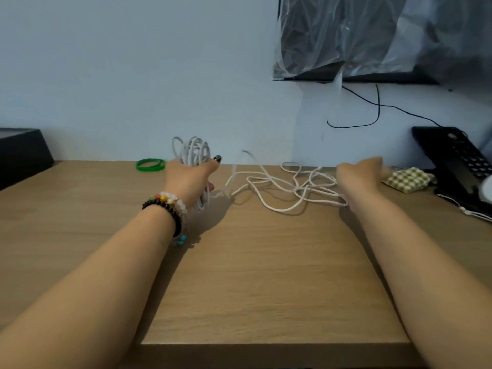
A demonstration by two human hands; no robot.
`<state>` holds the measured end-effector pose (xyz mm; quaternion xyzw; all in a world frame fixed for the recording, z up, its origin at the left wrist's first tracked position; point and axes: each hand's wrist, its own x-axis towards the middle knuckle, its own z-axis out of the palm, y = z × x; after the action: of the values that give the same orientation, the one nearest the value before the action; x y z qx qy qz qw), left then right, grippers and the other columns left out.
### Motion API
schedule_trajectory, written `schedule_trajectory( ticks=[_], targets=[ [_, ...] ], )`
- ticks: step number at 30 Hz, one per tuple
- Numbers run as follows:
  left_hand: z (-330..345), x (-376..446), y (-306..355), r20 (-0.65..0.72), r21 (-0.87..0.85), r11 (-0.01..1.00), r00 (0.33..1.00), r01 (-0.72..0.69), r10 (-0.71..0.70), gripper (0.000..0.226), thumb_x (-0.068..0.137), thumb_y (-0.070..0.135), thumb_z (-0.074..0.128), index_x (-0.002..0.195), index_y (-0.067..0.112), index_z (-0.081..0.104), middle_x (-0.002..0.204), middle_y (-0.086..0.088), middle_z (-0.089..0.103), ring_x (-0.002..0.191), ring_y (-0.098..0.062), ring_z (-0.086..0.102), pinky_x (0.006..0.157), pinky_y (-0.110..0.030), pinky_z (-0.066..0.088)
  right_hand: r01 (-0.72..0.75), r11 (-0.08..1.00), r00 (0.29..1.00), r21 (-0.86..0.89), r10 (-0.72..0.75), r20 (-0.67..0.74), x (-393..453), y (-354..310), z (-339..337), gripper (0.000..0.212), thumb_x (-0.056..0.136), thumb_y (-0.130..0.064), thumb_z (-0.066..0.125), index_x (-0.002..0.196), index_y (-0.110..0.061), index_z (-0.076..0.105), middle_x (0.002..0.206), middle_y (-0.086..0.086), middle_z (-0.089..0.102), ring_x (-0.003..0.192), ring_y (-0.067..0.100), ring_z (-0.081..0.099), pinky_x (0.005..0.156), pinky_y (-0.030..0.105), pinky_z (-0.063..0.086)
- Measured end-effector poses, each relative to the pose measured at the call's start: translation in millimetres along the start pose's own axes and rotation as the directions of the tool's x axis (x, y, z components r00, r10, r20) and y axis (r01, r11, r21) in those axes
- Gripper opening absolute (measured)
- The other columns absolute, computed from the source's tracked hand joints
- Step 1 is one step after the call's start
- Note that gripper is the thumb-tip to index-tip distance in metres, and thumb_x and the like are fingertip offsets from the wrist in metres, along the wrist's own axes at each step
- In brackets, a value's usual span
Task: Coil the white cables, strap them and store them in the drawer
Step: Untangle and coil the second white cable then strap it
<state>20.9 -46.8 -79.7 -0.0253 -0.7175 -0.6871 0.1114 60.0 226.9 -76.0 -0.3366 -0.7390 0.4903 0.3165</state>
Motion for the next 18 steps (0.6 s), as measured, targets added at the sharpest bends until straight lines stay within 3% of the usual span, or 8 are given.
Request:
schedule_trajectory(
  ticks=[1,3,7,12,14,16,18],
  targets=[
    [2,-3,1,0.059,0.002,1.0,0.998,-0.012,0.012,0.015,0.084,0.02,0.074,0.092,0.009,0.068,0.064,-0.005,0.06,0.037,-0.007,0.053,0.042,-0.019,0.046,0.121,0.98,0.992,-0.159,-0.124,-0.007,-10,-2,1,0.072,0.09,-0.011,0.053,0.15,-0.004,0.013,0.155,0.012,0.007,0.137,0.03,0.025,0.11,0.037,0.03],
    [4,-8,3,0.215,-0.081,0.997,0.977,0.01,0.008,0.011,0.086,0.019,0.072,0.081,0.01,0.07,0.064,-0.006,0.065,0.038,-0.009,0.049,0.043,-0.022,0.045,0.362,0.893,0.929,-0.267,-0.369,0.027,-29,-6,4,0.068,0.092,-0.016,0.055,0.15,-0.007,0.02,0.156,0.01,0.007,0.141,0.031,0.017,0.109,0.036,0.027],
    [10,-14,6,0.449,-0.335,0.928,0.894,0.163,0.005,0.02,0.094,0.016,0.059,0.076,0.014,0.05,0.046,0.005,0.044,0.037,-0.005,0.038,0.043,-0.019,0.041,0.71,0.702,0.693,-0.045,-0.686,0.221,-66,-17,17,0.041,0.097,-0.021,0.053,0.135,-0.007,0.049,0.139,0.007,0.042,0.13,0.019,0.039,0.106,0.021,0.025],
    [8,-18,14,0.533,-0.544,0.796,0.842,0.265,0.084,0.016,0.087,0.024,0.06,0.085,0.013,0.05,0.045,0.009,0.035,0.036,-0.002,0.033,0.042,-0.015,0.038,0.768,0.627,0.422,0.131,-0.65,0.632,-96,-17,28,0.034,0.094,-0.013,0.051,0.126,-0.02,0.061,0.128,-0.006,0.057,0.118,0.005,0.049,0.096,0.015,0.034],
    [8,-18,16,0.544,-0.601,0.739,0.833,0.305,0.099,0.018,0.082,0.027,0.061,0.085,0.014,0.05,0.045,0.009,0.036,0.035,-0.002,0.033,0.041,-0.013,0.038,0.787,0.599,0.346,0.147,-0.627,0.698,-97,-15,28,0.037,0.087,-0.007,0.057,0.119,-0.022,0.066,0.124,-0.009,0.058,0.114,0.002,0.049,0.092,0.005,0.032],
    [6,-14,17,0.538,-0.647,0.688,0.836,0.328,0.107,0.016,0.081,0.028,0.059,0.081,0.015,0.049,0.043,0.009,0.037,0.034,-0.002,0.034,0.041,-0.013,0.038,0.789,0.591,0.325,0.167,-0.633,0.702,-97,-15,26,0.026,0.085,-0.008,0.061,0.105,-0.022,0.071,0.116,-0.01,0.062,0.11,0.003,0.051,0.088,0.001,0.029],
    [1,-5,17,0.479,-0.687,0.656,0.873,0.311,0.087,0.016,0.086,0.027,0.058,0.078,0.017,0.048,0.043,0.009,0.04,0.033,-0.002,0.036,0.04,-0.013,0.038,0.762,0.62,0.348,0.185,-0.634,0.69,-93,-16,26,0.009,0.087,-0.016,0.064,0.085,-0.023,0.07,0.095,-0.009,0.068,0.096,0.007,0.059,0.086,0.014,0.038]
  ],
)
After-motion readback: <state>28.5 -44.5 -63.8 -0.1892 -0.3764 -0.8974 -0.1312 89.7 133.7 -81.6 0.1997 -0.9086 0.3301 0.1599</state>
